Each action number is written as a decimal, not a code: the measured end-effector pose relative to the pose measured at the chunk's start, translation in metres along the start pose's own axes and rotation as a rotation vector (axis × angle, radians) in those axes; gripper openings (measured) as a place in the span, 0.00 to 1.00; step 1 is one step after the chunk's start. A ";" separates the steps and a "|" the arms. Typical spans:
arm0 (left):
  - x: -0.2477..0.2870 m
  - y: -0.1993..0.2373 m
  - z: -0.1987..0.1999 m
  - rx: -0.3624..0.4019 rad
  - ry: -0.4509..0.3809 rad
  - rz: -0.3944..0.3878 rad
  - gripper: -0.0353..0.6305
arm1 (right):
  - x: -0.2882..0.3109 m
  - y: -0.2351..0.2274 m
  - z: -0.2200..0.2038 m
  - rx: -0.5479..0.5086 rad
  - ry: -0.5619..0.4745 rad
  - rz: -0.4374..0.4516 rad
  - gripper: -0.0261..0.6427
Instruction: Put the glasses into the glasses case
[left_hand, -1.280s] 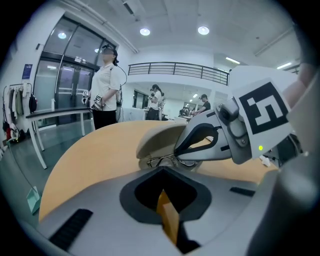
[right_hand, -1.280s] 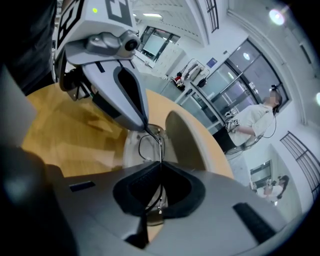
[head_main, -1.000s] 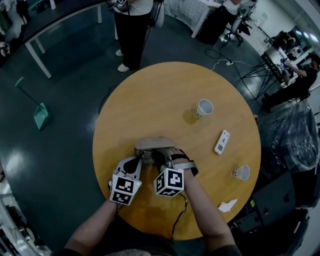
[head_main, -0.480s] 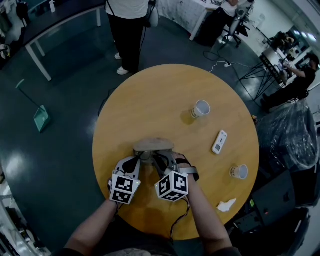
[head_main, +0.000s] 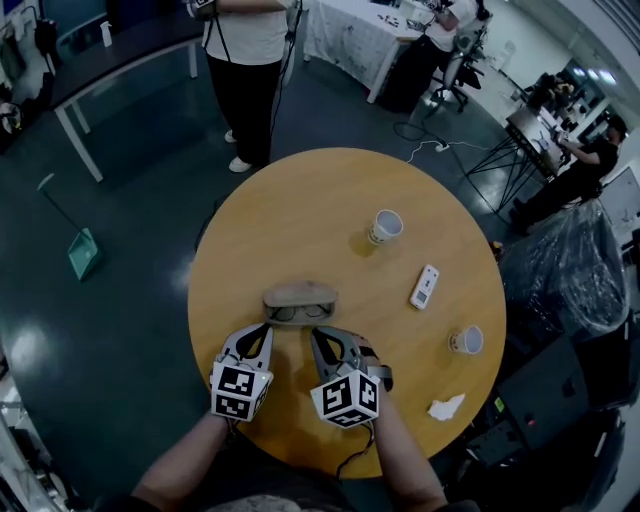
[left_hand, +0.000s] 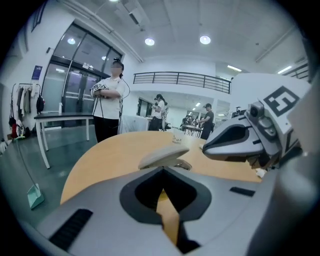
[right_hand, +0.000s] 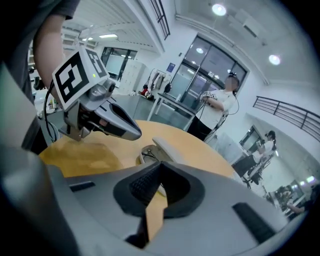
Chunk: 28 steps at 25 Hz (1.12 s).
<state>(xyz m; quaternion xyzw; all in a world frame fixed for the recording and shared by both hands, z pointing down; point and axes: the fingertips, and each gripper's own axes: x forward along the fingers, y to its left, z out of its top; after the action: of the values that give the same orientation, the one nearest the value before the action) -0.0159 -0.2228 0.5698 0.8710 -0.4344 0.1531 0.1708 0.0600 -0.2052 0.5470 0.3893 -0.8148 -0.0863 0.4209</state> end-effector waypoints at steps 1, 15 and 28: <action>-0.007 -0.003 0.006 0.000 -0.019 -0.003 0.06 | -0.006 0.002 0.004 0.028 -0.010 -0.006 0.02; -0.107 -0.041 0.060 0.015 -0.197 -0.060 0.06 | -0.104 0.010 0.071 0.248 -0.229 -0.212 0.02; -0.141 -0.059 0.074 0.052 -0.254 -0.111 0.06 | -0.139 0.029 0.085 0.265 -0.266 -0.279 0.02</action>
<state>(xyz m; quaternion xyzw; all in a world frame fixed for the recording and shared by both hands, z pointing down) -0.0410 -0.1219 0.4352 0.9103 -0.3994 0.0430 0.0998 0.0272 -0.1036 0.4207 0.5355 -0.8054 -0.0863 0.2390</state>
